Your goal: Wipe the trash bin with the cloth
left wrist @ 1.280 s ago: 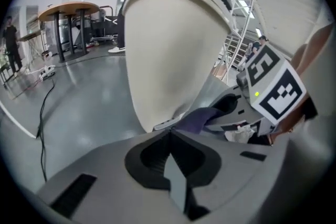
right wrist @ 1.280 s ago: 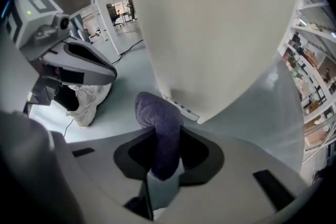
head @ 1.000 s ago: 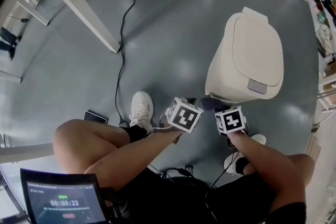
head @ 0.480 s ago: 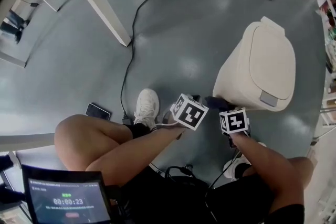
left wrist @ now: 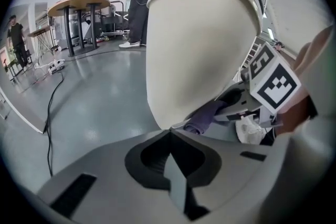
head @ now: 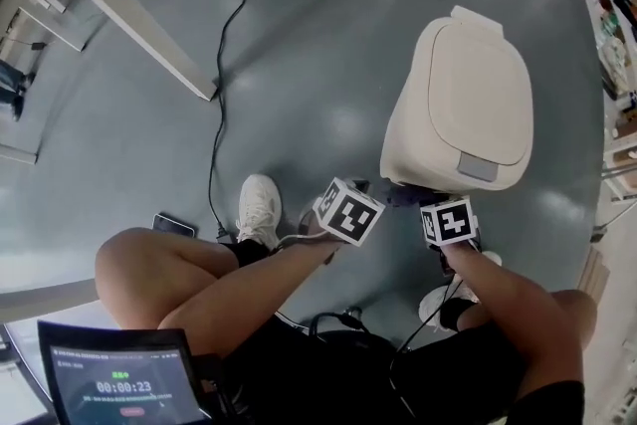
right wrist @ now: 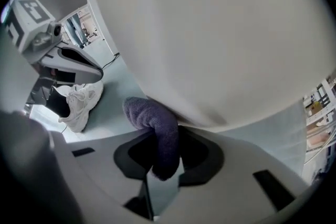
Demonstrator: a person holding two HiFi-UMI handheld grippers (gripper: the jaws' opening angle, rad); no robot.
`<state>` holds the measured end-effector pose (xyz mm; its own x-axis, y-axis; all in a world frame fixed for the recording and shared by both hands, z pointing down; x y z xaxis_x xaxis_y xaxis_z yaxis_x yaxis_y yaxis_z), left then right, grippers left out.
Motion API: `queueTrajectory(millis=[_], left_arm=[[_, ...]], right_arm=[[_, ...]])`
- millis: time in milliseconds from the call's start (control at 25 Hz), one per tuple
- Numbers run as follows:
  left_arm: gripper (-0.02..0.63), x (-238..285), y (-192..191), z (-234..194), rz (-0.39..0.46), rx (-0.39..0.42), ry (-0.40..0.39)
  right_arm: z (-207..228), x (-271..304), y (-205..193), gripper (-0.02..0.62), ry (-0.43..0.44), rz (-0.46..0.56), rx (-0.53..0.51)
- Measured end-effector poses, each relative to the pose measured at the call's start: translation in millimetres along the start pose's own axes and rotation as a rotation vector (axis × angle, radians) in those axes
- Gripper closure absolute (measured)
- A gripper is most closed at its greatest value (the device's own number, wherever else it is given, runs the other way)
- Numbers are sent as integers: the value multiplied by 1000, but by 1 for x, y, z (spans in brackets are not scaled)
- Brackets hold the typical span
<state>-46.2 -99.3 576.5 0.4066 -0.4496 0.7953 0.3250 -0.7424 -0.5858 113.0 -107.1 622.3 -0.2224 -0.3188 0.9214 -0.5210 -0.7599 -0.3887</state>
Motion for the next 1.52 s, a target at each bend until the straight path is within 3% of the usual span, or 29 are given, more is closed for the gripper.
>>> queueTrajectory(millis=[400, 640, 920, 1200, 1520], left_arm=[[609, 20, 21, 38, -32, 115, -70], [609, 52, 36, 89, -19, 257, -112], [609, 64, 34, 137, -57, 342, -191], [609, 62, 42, 162, -70, 398, -248], [609, 54, 37, 156, -86, 416, -283]], right_arm=[[30, -12, -23, 503, -28, 14, 84], [58, -9, -42, 503, -17, 43, 60], [95, -19, -55, 503, -39, 58, 151], [113, -35, -51, 504, -51, 103, 215], [109, -29, -49, 503, -44, 157, 288]])
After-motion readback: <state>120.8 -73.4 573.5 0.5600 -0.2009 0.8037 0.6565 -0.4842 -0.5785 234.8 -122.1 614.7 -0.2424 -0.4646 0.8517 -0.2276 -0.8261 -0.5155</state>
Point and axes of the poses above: the fingertips, and each gripper's own axes: x forward along the fingers, z to its right, y out of its top, the point moved 3 cm from there along -x, backward along the fingers, and after that the axes turned 2 degrees about z, right-handed, at the moved point
